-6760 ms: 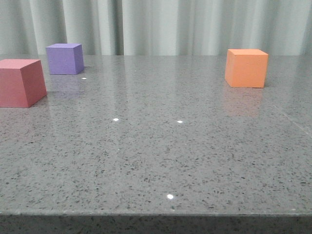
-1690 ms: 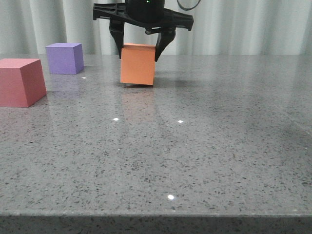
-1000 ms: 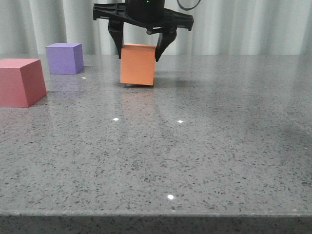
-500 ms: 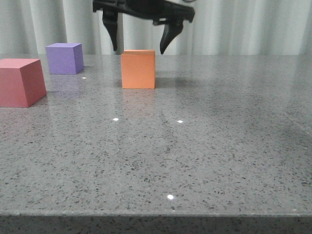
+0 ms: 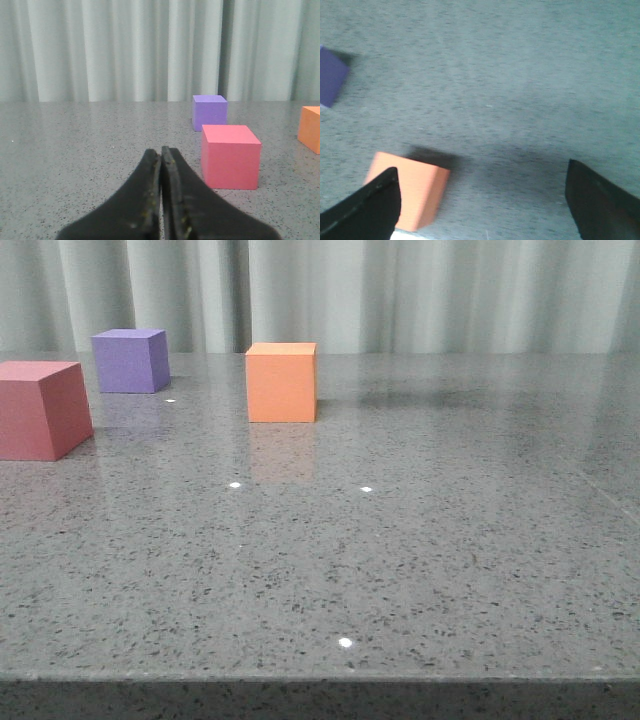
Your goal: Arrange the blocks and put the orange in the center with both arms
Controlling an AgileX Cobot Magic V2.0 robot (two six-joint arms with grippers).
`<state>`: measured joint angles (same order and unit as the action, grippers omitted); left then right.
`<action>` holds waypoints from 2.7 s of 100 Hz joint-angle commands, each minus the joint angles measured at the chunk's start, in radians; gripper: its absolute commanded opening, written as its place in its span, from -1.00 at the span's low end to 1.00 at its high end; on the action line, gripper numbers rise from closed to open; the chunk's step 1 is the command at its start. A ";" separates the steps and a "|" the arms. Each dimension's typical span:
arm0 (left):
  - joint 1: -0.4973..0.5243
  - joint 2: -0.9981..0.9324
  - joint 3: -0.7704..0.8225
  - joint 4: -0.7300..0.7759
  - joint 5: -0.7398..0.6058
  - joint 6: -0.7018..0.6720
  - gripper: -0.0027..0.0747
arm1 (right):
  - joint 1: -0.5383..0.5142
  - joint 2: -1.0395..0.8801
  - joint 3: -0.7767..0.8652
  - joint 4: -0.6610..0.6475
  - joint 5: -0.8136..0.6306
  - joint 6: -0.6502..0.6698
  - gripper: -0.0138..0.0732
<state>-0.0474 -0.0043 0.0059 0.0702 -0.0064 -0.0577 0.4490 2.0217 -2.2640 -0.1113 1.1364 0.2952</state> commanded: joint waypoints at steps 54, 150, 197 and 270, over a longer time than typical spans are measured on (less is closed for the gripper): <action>0.005 -0.032 0.043 -0.005 -0.073 0.001 -0.98 | -0.337 -0.536 0.712 0.010 -0.327 -0.104 0.82; 0.005 -0.032 0.043 -0.005 -0.073 0.001 -0.98 | -0.391 -1.619 1.782 -0.022 -0.927 -0.104 0.82; 0.005 -0.032 0.043 -0.005 -0.073 0.001 -0.98 | -0.391 -1.626 1.833 -0.029 -0.989 -0.104 0.45; 0.005 -0.032 0.043 -0.012 -0.128 0.001 -0.98 | -0.391 -1.626 1.833 -0.029 -0.948 -0.104 -0.84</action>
<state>-0.0474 -0.0043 0.0059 0.0702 -0.0161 -0.0577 0.0659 0.3915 -0.4049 -0.1267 0.2572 0.1946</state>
